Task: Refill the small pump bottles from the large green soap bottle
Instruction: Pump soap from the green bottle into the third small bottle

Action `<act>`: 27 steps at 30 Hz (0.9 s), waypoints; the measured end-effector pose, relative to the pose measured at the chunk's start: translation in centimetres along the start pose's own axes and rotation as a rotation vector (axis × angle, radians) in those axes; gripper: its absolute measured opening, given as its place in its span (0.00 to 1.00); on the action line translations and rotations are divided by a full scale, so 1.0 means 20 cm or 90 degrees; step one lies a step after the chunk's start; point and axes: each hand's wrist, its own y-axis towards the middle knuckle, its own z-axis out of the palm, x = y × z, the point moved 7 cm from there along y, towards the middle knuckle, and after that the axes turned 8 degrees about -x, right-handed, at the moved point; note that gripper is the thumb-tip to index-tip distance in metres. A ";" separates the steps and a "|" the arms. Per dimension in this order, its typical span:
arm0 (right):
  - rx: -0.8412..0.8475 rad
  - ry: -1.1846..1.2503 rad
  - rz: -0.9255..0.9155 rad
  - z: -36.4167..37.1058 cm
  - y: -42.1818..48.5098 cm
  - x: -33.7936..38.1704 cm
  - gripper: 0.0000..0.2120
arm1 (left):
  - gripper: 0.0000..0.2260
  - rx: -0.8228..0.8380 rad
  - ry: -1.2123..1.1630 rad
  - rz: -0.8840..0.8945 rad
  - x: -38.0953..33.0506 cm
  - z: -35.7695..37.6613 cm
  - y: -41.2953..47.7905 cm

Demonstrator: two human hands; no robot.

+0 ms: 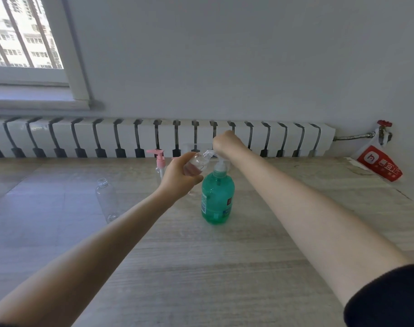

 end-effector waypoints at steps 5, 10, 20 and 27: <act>0.037 -0.030 0.019 0.03 0.00 0.00 0.24 | 0.28 -0.005 0.002 0.009 0.00 0.00 0.00; 0.053 -0.049 0.008 0.08 0.01 -0.01 0.26 | 0.28 -0.003 0.009 0.009 0.03 0.00 0.01; 0.085 -0.069 -0.023 0.12 0.01 -0.02 0.21 | 0.27 -0.007 0.031 0.015 0.04 0.00 0.01; 0.050 -0.044 -0.022 0.07 -0.03 -0.01 0.02 | 0.27 -0.006 0.028 0.012 0.04 -0.01 0.02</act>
